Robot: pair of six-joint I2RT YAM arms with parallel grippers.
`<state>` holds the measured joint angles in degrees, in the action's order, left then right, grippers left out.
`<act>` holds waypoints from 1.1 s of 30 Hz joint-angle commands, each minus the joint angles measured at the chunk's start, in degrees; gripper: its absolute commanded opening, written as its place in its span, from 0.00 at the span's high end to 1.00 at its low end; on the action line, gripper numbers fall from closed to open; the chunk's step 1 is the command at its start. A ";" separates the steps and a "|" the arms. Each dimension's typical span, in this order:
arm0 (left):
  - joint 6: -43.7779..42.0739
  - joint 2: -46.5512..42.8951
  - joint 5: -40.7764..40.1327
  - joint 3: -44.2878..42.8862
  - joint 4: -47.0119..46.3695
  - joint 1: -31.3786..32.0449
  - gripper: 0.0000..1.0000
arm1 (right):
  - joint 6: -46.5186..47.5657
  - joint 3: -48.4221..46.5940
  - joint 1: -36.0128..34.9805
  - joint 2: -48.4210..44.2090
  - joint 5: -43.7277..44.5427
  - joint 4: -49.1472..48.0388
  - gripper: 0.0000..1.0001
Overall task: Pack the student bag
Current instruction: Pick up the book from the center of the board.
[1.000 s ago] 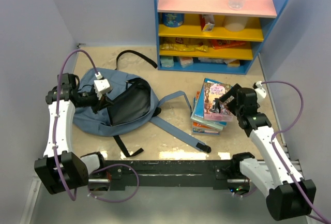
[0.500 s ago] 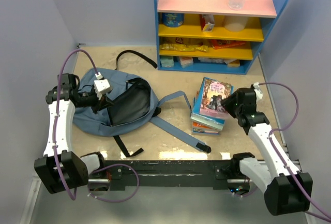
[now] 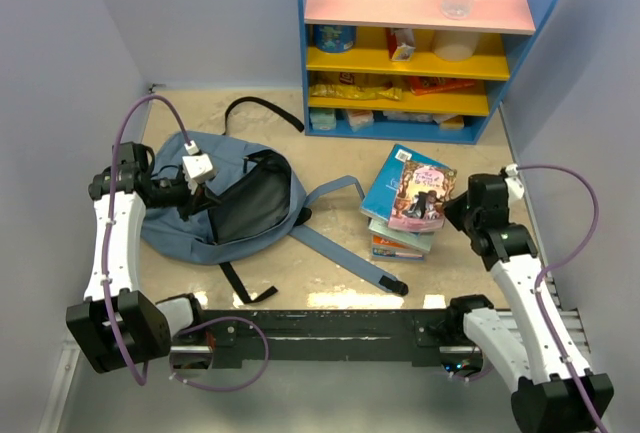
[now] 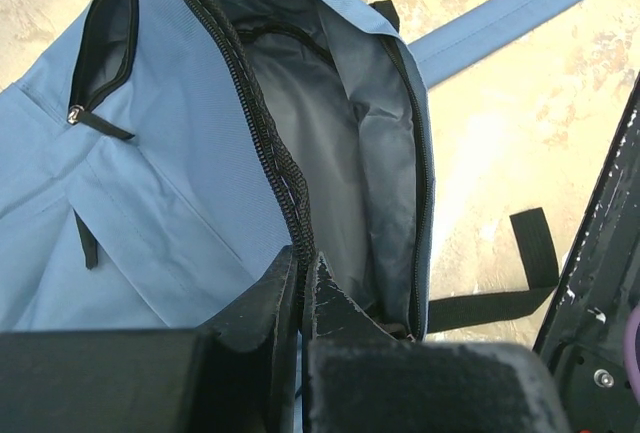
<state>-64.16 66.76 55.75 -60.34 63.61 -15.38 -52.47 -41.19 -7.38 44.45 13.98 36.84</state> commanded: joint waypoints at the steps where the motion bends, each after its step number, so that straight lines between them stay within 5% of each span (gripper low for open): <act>1: -2.81 -0.49 2.70 -1.80 0.72 -0.62 1.00 | 0.35 -2.67 -0.09 -1.20 -2.53 0.00 1.00; 7: -2.37 -0.40 3.84 -1.98 0.63 -0.53 1.00 | -1.23 0.04 -0.01 0.47 -19.75 -7.82 1.00; 10: -1.85 -0.41 4.11 -2.07 0.19 -0.62 1.00 | -3.25 2.51 -0.18 -2.96 -28.29 -19.76 1.00; 15: -0.79 -0.40 5.16 -2.15 -0.16 -0.62 1.00 | -3.17 -3.36 -0.97 2.04 -40.06 -28.48 1.00; 26: 0.53 -1.90 5.34 -2.86 -0.25 -0.62 1.00 | -7.03 -14.97 -15.81 11.78 -38.24 -39.46 1.00; 33: 7.45 -4.97 4.02 -3.82 -5.68 -0.53 1.00 | -6.95 -15.94 -24.17 19.09 -32.62 -37.98 1.00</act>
<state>-61.98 64.93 57.19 -61.30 63.31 -15.38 -58.30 -55.61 -29.30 60.75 -22.09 0.43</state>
